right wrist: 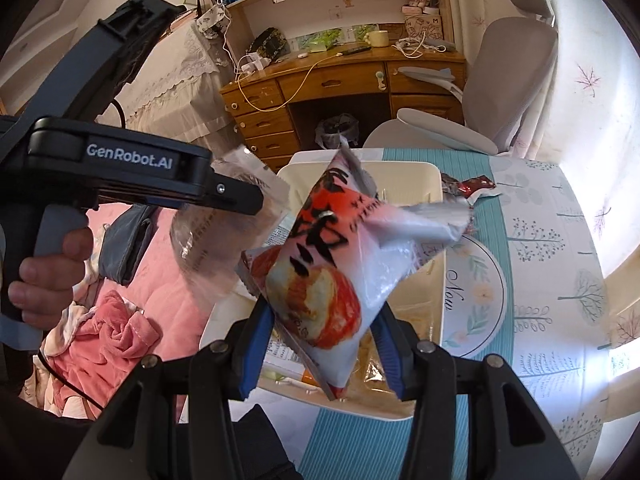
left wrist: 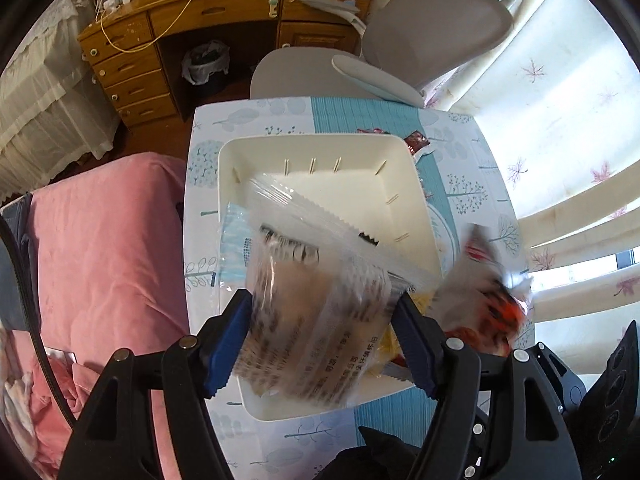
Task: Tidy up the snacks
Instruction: 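Lower both bread bags into the tray and open both grippers, then withdraw both grippers from the tray toward the remaining candies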
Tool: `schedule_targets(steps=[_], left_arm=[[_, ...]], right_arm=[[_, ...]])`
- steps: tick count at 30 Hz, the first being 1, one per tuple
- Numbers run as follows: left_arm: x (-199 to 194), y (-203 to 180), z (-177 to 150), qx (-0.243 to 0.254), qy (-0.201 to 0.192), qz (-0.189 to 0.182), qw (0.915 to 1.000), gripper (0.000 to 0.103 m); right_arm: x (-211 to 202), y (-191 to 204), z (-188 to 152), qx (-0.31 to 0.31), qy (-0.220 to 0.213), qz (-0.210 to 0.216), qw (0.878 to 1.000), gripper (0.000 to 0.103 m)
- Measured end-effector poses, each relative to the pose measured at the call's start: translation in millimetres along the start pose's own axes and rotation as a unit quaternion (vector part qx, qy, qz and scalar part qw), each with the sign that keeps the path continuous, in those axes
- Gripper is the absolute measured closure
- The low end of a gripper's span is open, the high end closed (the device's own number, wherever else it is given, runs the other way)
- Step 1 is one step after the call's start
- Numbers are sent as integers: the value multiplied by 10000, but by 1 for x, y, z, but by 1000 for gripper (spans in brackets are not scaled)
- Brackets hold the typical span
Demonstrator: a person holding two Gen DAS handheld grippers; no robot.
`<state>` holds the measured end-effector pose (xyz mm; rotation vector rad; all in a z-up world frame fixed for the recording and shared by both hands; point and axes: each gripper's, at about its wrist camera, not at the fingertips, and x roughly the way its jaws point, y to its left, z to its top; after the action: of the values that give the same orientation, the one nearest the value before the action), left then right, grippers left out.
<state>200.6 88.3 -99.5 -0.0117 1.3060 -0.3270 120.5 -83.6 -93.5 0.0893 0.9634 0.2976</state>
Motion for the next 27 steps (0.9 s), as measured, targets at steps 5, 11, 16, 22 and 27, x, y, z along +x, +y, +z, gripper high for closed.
schedule_targets(steps=[5, 11, 16, 22, 27], left_arm=[[-7, 1, -1, -13, -178, -129, 9998, 14], [-8, -1, -4, -36, -146, -144, 9998, 12], [-8, -8, -11, -33, -88, -238, 9997, 12], [-7, -22, -19, -78, 21, -279, 9996, 12], [-9, -37, -20, -169, 69, -307, 9994, 12]], right_arm=[[6, 1, 1, 3, 187, -66, 9998, 39], [-3, 1, -3, 0, 157, -174, 9997, 38], [-10, -4, -7, 55, 178, -286, 9994, 38], [-20, -20, -10, 55, 200, -398, 9990, 37], [-27, -39, -4, -95, 205, -465, 9987, 28]])
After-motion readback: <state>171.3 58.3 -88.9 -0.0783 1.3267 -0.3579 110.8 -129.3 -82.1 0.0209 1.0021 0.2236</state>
